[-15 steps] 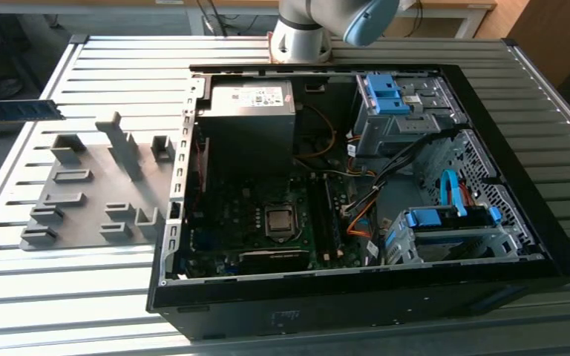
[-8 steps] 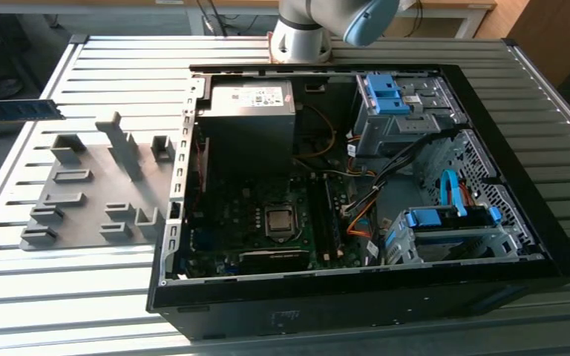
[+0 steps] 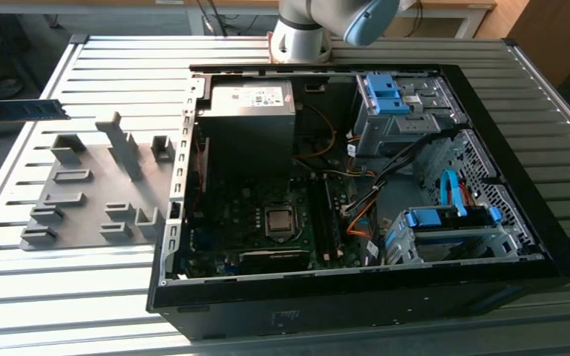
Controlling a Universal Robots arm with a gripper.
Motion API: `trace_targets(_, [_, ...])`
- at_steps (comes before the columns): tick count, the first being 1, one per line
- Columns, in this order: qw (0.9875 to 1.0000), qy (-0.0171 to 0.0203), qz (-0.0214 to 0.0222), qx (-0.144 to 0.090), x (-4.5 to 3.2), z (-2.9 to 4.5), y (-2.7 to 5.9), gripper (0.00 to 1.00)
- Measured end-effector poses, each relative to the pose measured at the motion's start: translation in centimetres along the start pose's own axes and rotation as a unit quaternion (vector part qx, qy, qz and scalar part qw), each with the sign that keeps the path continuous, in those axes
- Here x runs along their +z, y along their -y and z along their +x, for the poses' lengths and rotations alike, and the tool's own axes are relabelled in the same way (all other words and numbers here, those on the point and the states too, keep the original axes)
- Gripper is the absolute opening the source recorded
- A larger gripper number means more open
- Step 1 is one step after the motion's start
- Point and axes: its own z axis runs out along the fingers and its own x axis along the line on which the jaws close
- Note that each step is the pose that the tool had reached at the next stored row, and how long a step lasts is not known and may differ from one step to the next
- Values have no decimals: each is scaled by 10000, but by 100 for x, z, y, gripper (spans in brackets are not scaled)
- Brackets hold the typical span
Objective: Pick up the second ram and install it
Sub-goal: 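Pick up the second ram and move it above second insertion slot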
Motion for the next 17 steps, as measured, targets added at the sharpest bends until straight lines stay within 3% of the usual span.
trace_targets(17, [10000,0,0,0,1,3,234,14])
